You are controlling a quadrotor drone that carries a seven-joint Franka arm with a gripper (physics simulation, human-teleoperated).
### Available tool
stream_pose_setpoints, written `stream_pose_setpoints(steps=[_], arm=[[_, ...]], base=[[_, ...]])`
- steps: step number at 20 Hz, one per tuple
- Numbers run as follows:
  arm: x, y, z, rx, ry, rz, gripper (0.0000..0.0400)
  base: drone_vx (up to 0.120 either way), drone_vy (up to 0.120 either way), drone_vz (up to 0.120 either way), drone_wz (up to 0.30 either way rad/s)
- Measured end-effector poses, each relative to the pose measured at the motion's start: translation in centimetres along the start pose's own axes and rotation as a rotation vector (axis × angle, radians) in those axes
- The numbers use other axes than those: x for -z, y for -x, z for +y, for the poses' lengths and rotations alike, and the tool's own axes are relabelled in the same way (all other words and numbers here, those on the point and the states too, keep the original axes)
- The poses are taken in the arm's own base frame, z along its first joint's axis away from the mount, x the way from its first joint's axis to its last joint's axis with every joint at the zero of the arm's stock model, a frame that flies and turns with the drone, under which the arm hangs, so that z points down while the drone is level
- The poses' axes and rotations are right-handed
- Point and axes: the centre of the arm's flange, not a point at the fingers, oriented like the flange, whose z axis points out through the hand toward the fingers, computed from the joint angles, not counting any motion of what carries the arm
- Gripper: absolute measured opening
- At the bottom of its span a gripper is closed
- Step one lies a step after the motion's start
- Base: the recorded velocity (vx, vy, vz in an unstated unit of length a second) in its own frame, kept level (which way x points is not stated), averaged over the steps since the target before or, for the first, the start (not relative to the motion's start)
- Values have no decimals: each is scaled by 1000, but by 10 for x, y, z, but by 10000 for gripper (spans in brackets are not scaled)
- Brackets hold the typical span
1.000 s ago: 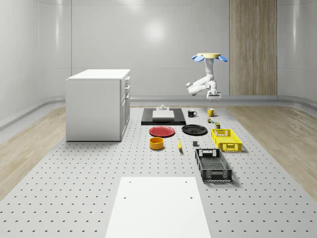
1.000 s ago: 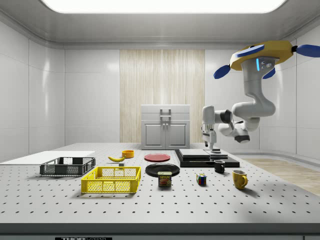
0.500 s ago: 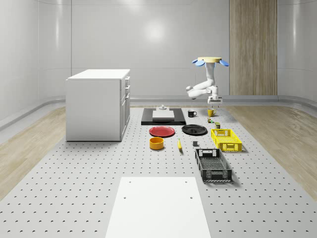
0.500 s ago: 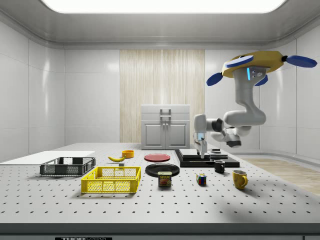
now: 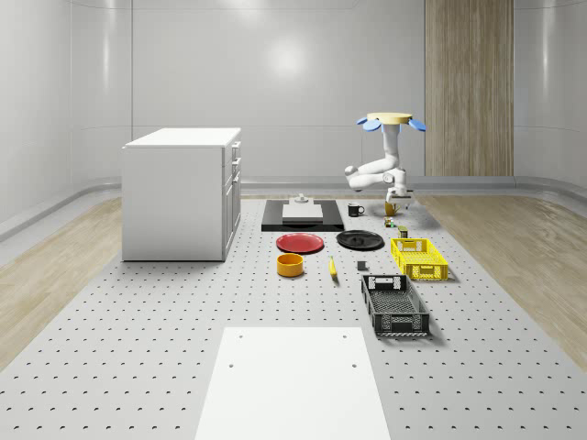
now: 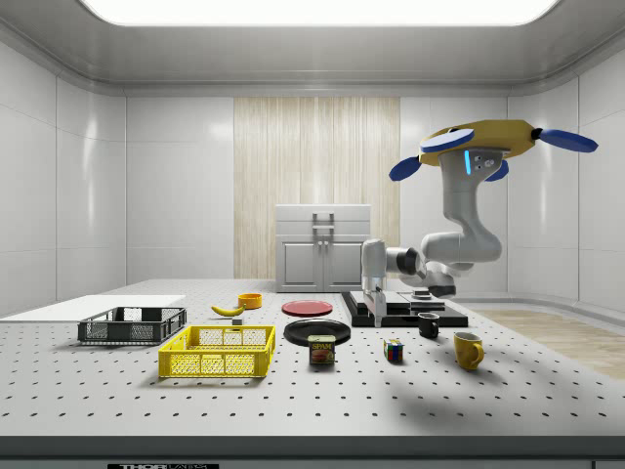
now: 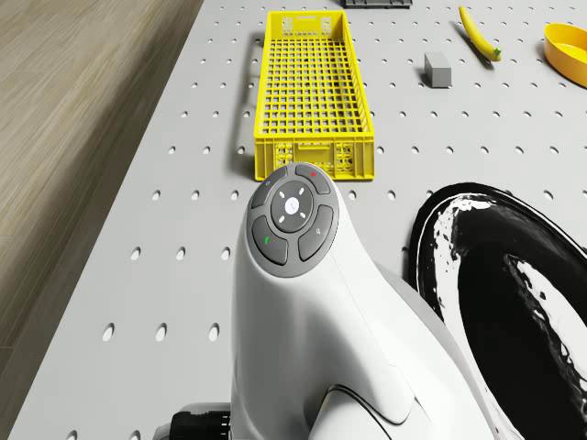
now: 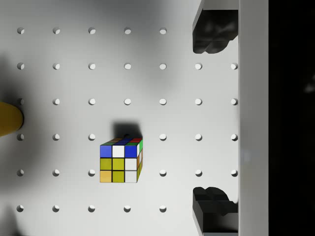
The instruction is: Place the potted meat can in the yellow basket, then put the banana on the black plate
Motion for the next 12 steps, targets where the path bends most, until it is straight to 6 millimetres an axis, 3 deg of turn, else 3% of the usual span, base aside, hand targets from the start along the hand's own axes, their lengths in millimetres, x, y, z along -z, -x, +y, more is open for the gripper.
stream_pose_setpoints(steps=[5, 10, 12], arm=[[0, 0, 0, 0, 0, 0, 400], [0, 0, 0, 0, 0, 0, 400], [0, 0, 0, 0, 0, 0, 400]], base=[[120, 0, -120, 0], [120, 0, -8, 0], [120, -120, 0, 0]])
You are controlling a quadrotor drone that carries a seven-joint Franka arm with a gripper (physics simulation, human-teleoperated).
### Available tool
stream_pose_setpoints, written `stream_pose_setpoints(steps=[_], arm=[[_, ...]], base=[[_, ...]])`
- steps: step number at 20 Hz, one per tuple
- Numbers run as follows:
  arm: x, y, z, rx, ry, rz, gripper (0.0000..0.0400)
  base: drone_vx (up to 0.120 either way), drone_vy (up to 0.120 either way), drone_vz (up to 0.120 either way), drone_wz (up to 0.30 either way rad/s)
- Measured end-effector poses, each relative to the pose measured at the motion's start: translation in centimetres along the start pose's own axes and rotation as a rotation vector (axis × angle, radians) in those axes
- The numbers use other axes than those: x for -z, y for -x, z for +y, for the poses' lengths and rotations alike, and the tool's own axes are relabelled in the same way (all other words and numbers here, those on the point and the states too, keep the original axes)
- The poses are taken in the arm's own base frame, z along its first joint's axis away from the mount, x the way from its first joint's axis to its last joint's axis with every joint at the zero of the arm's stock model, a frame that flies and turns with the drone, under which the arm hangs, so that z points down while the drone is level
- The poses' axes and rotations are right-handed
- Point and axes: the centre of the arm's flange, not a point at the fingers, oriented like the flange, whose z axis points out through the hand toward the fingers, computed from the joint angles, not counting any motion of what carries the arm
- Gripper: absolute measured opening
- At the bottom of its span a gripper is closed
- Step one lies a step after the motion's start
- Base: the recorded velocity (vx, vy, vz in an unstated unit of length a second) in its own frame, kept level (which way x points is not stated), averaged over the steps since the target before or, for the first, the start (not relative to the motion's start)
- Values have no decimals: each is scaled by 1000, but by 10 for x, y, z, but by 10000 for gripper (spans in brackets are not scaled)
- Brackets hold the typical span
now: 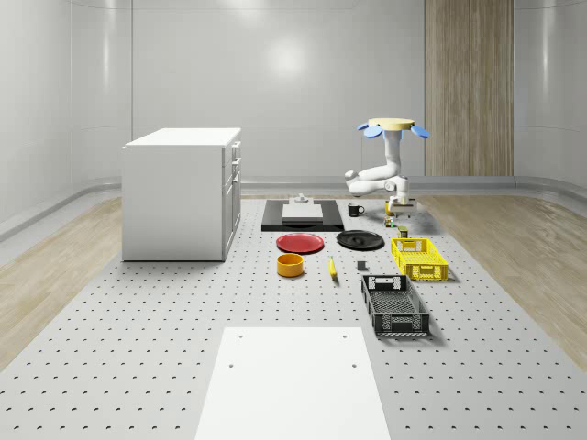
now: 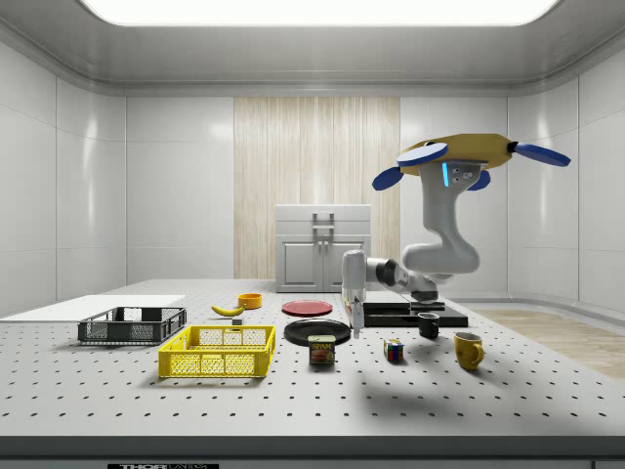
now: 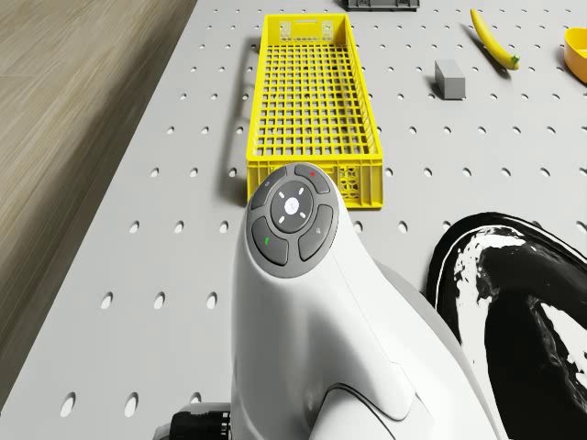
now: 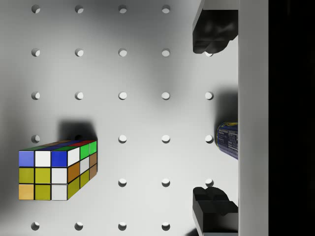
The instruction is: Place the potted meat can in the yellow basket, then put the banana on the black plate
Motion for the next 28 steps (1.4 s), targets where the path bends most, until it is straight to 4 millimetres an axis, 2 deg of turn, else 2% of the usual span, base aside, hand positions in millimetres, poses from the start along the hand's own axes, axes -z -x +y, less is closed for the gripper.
stream_pose_setpoints(steps=[4, 9, 17, 24, 28], arm=[[0, 0, 0, 0, 0, 0, 400], [0, 0, 0, 0, 0, 0, 400], [0, 0, 0, 0, 0, 0, 400], [-1, 0, 0, 0, 0, 0, 400], [-11, 0, 0, 0, 0, 0, 400]], base=[[120, -100, 0, 0], [120, 0, -64, 0], [120, 0, 0, 0], [29, 0, 0, 0], [0, 0, 0, 0]])
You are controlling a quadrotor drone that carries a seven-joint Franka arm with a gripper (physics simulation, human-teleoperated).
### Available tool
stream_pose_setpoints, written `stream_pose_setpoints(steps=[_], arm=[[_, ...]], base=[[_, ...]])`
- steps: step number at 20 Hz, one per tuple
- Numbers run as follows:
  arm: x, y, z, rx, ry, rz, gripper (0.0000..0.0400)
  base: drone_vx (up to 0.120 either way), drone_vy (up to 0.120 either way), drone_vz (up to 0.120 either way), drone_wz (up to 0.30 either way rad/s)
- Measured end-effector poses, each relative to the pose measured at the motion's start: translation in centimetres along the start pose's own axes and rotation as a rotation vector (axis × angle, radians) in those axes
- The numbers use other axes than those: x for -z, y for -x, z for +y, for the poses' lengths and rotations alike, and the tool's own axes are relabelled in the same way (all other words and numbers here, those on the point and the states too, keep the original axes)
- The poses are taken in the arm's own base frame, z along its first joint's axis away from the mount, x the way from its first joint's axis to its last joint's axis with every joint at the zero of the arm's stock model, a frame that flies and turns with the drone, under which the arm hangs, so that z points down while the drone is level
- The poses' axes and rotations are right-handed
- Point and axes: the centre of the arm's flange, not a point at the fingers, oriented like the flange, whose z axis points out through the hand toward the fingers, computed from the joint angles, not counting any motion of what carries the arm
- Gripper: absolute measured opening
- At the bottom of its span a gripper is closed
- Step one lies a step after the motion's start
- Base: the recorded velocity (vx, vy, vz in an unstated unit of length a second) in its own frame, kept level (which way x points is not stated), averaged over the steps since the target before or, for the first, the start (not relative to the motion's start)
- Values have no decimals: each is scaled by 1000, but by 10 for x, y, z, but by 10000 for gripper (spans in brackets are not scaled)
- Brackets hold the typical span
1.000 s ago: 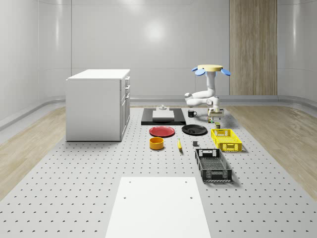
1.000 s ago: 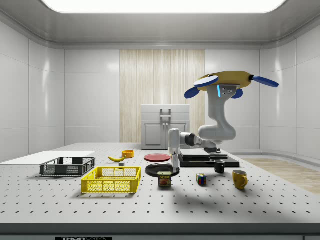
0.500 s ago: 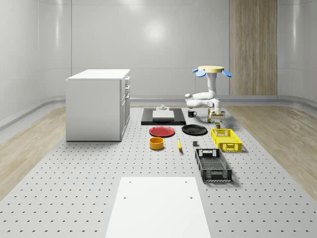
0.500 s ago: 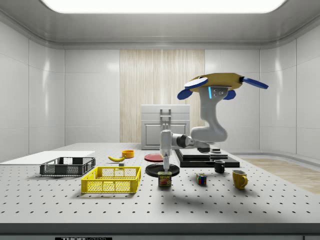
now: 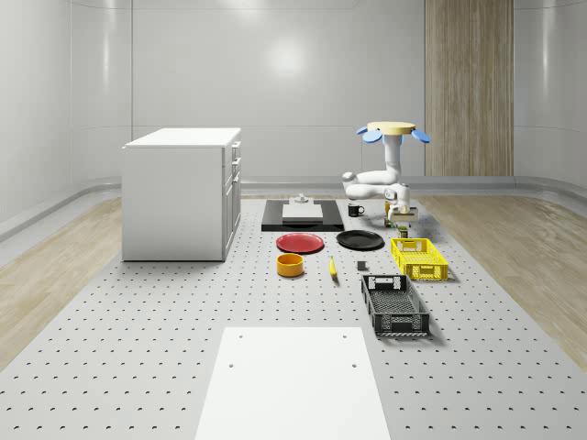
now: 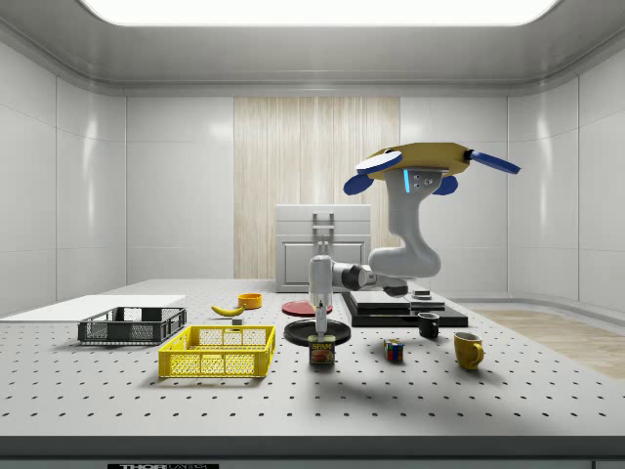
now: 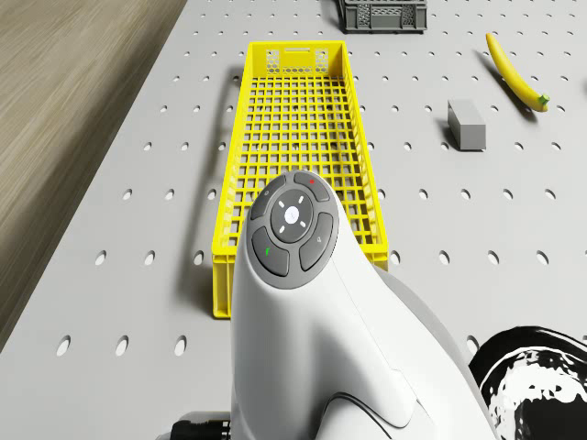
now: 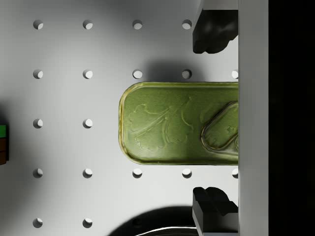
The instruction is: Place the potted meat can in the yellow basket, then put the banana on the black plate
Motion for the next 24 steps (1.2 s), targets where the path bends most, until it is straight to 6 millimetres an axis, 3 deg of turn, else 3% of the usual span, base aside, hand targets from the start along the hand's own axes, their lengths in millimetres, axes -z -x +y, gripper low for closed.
stream_pose_setpoints(steps=[10, 15, 24], arm=[[-23, 0, 0, 0, 0, 0, 400], [-27, 0, 0, 0, 0, 0, 307], [-25, 0, 0, -2, 2, 3, 289]], base=[[0, 0, 0, 0], [0, 0, 0, 0], [0, 0, 0, 0]])
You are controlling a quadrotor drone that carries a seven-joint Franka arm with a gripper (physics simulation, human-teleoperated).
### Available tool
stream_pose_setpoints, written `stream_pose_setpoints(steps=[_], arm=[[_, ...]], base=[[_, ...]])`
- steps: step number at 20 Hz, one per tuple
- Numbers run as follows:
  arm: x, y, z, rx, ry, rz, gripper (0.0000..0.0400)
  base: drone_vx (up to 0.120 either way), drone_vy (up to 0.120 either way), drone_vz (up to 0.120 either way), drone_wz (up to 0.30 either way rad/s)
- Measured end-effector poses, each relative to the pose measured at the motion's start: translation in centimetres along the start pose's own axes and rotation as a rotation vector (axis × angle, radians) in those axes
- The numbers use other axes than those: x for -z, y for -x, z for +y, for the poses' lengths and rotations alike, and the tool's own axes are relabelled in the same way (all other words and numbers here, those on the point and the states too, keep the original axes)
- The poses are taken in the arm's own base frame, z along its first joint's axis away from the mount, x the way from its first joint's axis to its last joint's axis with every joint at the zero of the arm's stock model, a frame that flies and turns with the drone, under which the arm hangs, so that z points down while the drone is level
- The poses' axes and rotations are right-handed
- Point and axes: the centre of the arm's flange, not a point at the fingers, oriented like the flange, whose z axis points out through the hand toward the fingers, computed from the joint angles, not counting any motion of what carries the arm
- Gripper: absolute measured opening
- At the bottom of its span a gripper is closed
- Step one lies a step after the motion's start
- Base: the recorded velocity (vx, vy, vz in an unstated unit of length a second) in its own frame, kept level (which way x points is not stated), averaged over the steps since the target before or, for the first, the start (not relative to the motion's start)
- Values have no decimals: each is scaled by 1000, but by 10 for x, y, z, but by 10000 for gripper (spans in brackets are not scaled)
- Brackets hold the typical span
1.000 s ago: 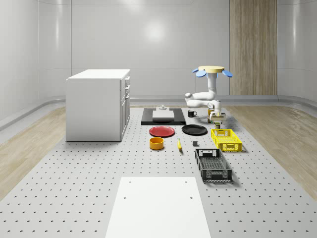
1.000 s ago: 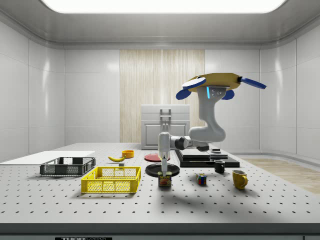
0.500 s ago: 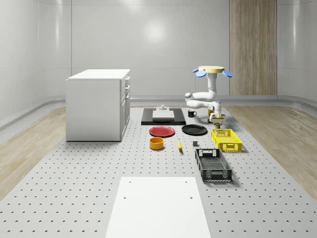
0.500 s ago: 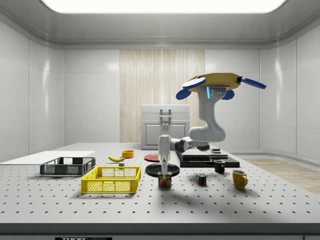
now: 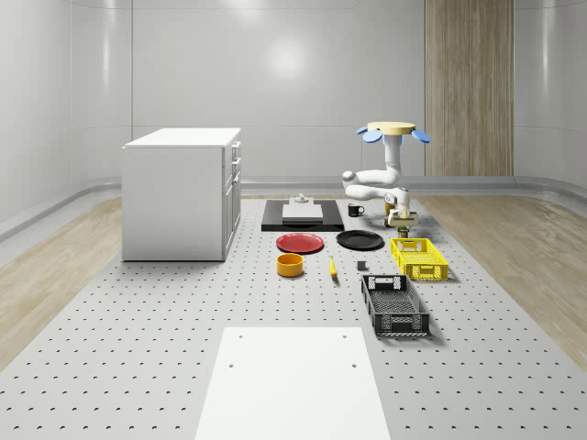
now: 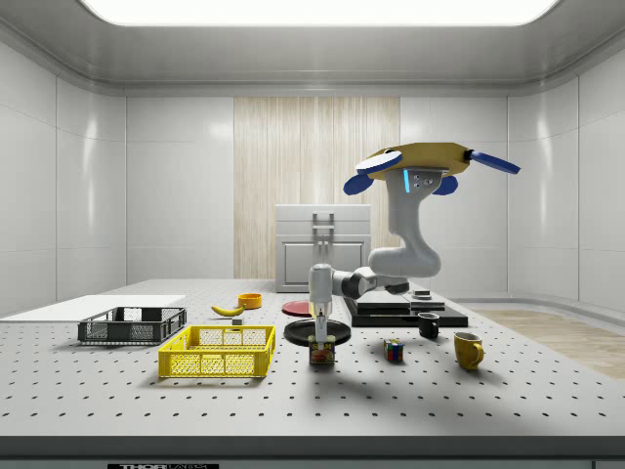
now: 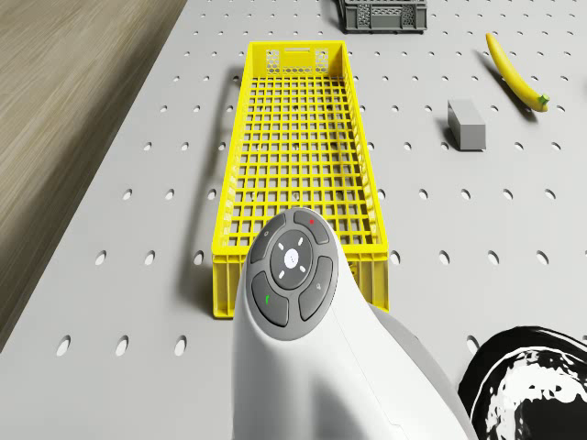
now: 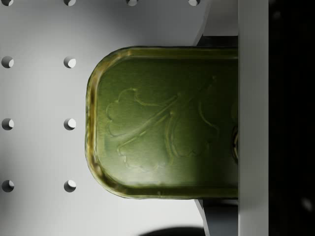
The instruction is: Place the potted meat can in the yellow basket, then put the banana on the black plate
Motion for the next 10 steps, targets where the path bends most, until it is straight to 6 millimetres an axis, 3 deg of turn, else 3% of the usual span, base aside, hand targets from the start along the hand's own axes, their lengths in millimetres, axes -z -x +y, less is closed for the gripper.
stream_pose_setpoints(steps=[7, 10], arm=[[20, 0, 0, 1, 1, 2, 289], [24, 0, 0, 1, 1, 2, 289]], base=[[0, 0, 114, 0], [107, 0, 120, 0]])
